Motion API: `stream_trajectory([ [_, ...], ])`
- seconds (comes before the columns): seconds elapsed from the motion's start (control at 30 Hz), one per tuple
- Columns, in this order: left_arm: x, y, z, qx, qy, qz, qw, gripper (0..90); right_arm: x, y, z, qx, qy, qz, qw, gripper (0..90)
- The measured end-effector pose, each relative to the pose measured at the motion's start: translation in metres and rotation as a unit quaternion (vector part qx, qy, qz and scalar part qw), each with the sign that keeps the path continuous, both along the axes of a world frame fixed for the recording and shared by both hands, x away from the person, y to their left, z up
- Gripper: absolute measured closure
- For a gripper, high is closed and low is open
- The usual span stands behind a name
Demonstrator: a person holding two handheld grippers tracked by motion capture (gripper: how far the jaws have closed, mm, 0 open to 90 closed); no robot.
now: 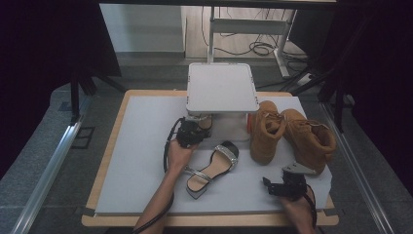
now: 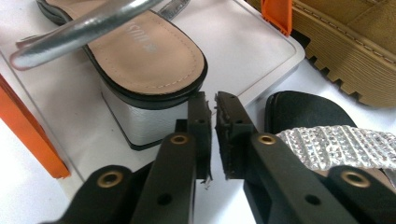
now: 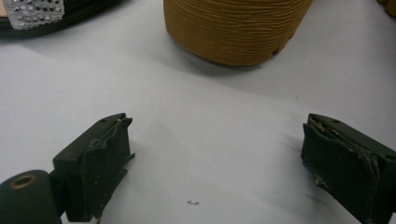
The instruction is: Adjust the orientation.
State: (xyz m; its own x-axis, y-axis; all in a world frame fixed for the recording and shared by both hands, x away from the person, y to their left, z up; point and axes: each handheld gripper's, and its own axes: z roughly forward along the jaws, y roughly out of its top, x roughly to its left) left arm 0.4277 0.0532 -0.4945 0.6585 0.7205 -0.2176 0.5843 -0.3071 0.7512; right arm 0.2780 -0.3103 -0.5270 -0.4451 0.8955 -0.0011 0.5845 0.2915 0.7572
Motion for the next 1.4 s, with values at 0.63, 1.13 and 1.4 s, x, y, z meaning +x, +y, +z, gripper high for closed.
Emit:
stream_trajectory([
  [0.63, -0.024, 0.016, 0.013, 0.033, -0.016, 0.008, 0.9993, 50.5, 0.000, 0.000, 0.000, 0.000, 0.001, 0.000, 1.0000, 8.1],
  [1.13, -0.042, 0.040, 0.012, 0.021, -0.042, -0.018, 0.9988, 24.8, 0.000, 0.000, 0.000, 0.000, 0.001, 0.000, 1.0000, 8.1],
  [1.4, -0.056, 0.051, 0.007, -0.005, -0.019, -0.050, 0.9986, 11.8, 0.000, 0.000, 0.000, 0.000, 0.001, 0.000, 1.0000, 8.1],
])
